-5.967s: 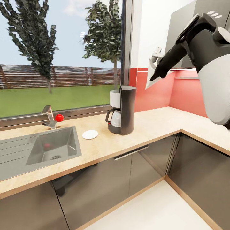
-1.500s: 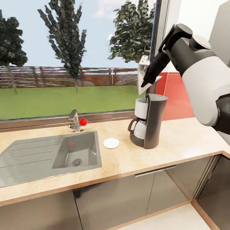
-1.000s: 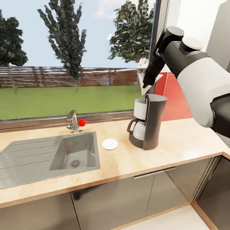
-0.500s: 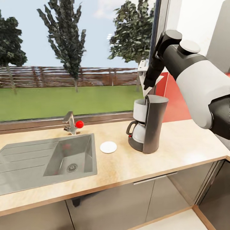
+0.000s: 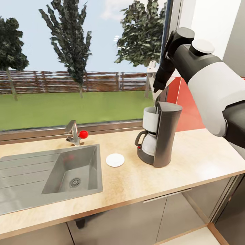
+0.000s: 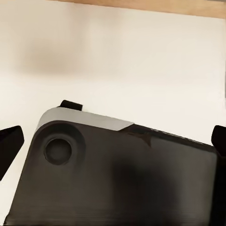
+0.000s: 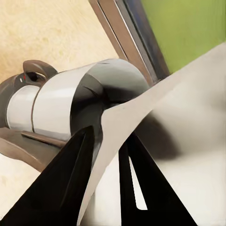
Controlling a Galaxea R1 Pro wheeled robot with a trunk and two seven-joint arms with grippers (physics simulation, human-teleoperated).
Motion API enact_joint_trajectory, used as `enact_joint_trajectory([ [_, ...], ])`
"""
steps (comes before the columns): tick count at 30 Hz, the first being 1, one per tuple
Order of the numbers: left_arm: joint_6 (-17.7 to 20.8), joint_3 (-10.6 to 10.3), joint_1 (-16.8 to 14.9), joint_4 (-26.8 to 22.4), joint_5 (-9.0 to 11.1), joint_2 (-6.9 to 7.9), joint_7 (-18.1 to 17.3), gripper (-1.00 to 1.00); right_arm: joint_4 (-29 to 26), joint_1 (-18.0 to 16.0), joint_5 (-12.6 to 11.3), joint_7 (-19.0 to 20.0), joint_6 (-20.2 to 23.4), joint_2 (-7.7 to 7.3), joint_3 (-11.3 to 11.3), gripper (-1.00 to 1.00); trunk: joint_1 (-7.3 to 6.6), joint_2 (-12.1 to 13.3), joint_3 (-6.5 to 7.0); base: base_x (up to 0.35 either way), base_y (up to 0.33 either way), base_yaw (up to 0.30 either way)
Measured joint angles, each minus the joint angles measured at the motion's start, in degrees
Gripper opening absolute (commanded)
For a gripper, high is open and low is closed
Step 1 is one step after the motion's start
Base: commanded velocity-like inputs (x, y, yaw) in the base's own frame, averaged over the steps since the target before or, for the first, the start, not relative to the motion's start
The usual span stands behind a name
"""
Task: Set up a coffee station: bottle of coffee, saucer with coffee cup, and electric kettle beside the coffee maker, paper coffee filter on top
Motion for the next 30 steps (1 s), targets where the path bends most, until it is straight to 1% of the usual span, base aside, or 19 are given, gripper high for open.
enact_joint_trajectory([
  [2,-0.64,0.01,0.65,0.65,0.66,-0.42,0.00,1.00,-0.64,0.00,0.00,-0.28,0.50,0.00,0.00,-1.00,0.00,0.00,0.00,0.000,0.000,0.000],
  [9,-2.89,0.01,2.94,1.44,2.95,-0.42,0.00,1.00,-2.89,0.00,-0.03,-0.30,2.24,0.00,0.02,-1.00,0.00,0.00,0.00,0.000,0.000,0.000],
  [14,-4.50,0.01,4.56,1.44,3.03,-0.42,0.00,1.00,-4.50,0.00,-0.04,-0.30,2.66,0.00,0.03,-1.00,0.00,0.00,0.00,0.000,0.000,0.000],
  [17,-4.55,0.01,5.54,1.44,3.03,-0.42,0.00,1.00,-5.15,0.00,-0.04,-0.30,2.66,0.00,0.03,-1.00,0.00,0.00,0.00,0.004,0.000,0.000],
  [18,-4.23,0.05,5.86,1.12,2.71,-0.38,-0.05,1.00,-4.82,0.19,-0.31,-0.34,2.27,-0.10,-0.06,-1.00,0.00,0.01,0.00,0.033,0.000,0.000],
  [19,-3.91,0.00,5.53,0.80,2.37,-0.31,-0.10,1.00,-4.50,0.34,-0.53,-0.32,1.88,-0.17,-0.12,-1.00,0.00,0.00,0.00,0.050,0.000,0.000],
  [22,-2.94,-0.16,6.52,1.54,1.38,-0.60,-0.21,1.00,-3.53,0.75,-1.19,-1.28,0.70,-0.33,-0.06,-1.00,0.00,0.00,0.00,0.037,0.000,0.000],
  [25,-2.82,-0.24,7.49,2.00,0.42,-0.77,-0.28,1.00,-2.57,1.08,-1.60,-2.06,0.14,-0.41,-0.07,-1.00,0.00,0.01,0.00,0.011,0.000,0.000],
  [26,-2.82,-0.25,7.98,2.03,-1.15,-0.78,-0.28,1.00,-0.80,1.11,-1.62,-2.12,0.10,-0.42,-0.07,-1.00,0.00,0.01,0.00,0.004,0.000,0.000],
  [30,-2.83,-0.26,8.12,2.10,-1.35,-0.80,-0.30,1.00,-0.57,1.18,-1.69,-2.21,0.02,-0.43,-0.05,-1.00,0.00,0.00,0.00,0.002,0.000,0.000],
])
